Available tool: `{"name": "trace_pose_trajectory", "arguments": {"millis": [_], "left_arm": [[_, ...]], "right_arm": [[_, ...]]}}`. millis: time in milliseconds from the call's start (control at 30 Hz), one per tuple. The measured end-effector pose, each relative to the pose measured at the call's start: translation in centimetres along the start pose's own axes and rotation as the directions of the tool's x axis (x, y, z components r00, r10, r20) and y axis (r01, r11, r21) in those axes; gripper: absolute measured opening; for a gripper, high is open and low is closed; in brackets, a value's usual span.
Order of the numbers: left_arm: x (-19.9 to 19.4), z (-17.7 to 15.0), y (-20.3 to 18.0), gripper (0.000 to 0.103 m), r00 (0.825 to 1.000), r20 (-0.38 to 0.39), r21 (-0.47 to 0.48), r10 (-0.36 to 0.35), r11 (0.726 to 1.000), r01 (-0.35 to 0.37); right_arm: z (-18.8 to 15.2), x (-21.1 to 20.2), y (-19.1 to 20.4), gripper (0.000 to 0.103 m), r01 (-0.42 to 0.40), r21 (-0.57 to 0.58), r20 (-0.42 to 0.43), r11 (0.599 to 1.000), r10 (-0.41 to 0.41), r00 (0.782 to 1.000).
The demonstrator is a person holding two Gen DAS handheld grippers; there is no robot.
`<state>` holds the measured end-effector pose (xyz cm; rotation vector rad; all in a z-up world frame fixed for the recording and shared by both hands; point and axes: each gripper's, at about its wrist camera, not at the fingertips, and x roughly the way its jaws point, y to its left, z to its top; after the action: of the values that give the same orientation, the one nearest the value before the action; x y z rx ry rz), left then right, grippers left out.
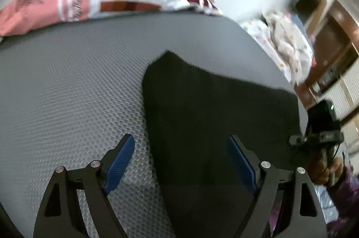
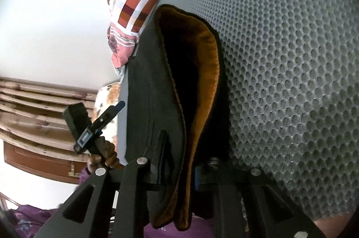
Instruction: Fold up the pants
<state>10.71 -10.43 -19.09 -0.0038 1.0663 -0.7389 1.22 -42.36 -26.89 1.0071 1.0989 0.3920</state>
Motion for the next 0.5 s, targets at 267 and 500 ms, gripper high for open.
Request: {"name": "trace_pose_trajectory", "arguments": {"millis": [267, 500], "left_arm": [[2.9, 0.1, -1.8, 0.087, 0.992, -0.121, 0.133, -0.037, 0.99, 0.053], [2.7, -0.5, -2.3, 0.066, 0.998, -0.057, 0.199, 0.025, 0.98, -0.013]], "right_arm": [[-0.1, -1.9, 1.5, 0.034, 0.12, -0.042, 0.063, 0.992, -0.117, 0.991], [0.8, -0.7, -0.5, 0.024, 0.012, 0.032, 0.016, 0.999, -0.013, 1.0]]}}
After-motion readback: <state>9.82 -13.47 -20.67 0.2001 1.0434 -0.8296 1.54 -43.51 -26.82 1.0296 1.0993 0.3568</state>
